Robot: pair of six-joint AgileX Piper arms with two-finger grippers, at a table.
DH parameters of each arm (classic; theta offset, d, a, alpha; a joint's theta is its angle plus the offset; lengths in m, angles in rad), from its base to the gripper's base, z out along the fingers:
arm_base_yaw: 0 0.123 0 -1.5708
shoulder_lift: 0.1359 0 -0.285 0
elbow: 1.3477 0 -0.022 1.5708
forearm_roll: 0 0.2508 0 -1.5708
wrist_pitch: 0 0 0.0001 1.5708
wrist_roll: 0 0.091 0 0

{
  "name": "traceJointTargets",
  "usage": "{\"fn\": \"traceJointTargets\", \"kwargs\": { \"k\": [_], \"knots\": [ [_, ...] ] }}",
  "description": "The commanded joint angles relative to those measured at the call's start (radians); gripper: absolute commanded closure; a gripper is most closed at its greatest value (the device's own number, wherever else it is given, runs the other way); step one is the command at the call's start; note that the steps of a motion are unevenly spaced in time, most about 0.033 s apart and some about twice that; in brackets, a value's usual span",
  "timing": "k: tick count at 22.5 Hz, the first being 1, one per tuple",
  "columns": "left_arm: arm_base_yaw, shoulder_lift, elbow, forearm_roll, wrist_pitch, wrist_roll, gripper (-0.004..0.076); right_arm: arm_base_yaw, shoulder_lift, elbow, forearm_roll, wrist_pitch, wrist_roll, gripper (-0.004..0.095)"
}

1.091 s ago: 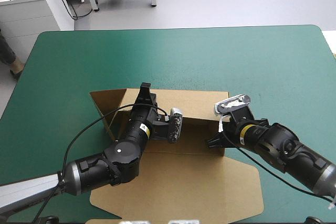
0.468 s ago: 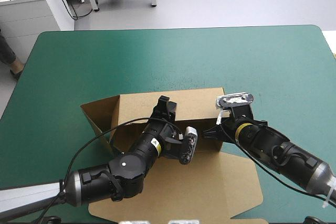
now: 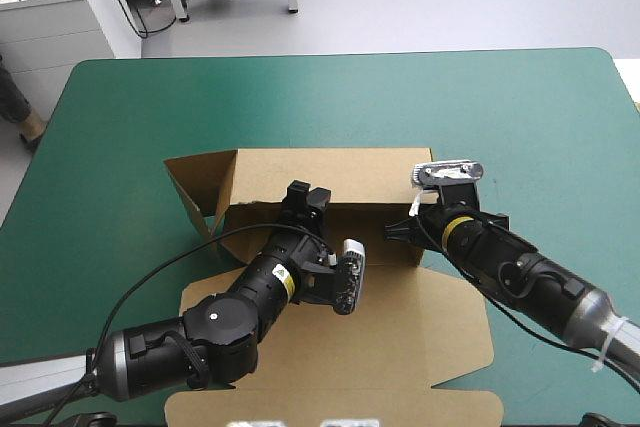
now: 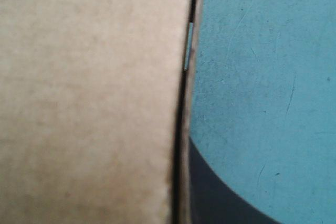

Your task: Fold the box

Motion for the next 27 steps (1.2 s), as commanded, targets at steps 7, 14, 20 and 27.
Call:
{"fn": "traceJointTargets", "kwargs": {
  "k": [7, 14, 20, 27],
  "knots": [
    [-0.008, -0.06, -0.023, -0.04, 0.055, -0.033, 0.0283, -0.085, 0.058, -0.109, 0.033, -0.042, -0.078, 0.0927],
    [0.024, -0.087, -0.197, -0.055, 0.021, -0.055, 0.0342, -0.175, 0.065, -0.311, 0.315, 0.2, -0.44, 0.0927],
    [0.361, -0.087, -0.409, -0.404, -0.025, -0.021, 0.0343, -0.356, 0.122, -0.47, 0.586, 0.389, -0.723, 0.0927],
    [0.66, -0.092, -0.473, -0.93, 0.003, 0.145, 0.0454, -0.447, 0.295, -0.628, 0.63, 0.615, -0.839, 0.0927]
  ]
}}
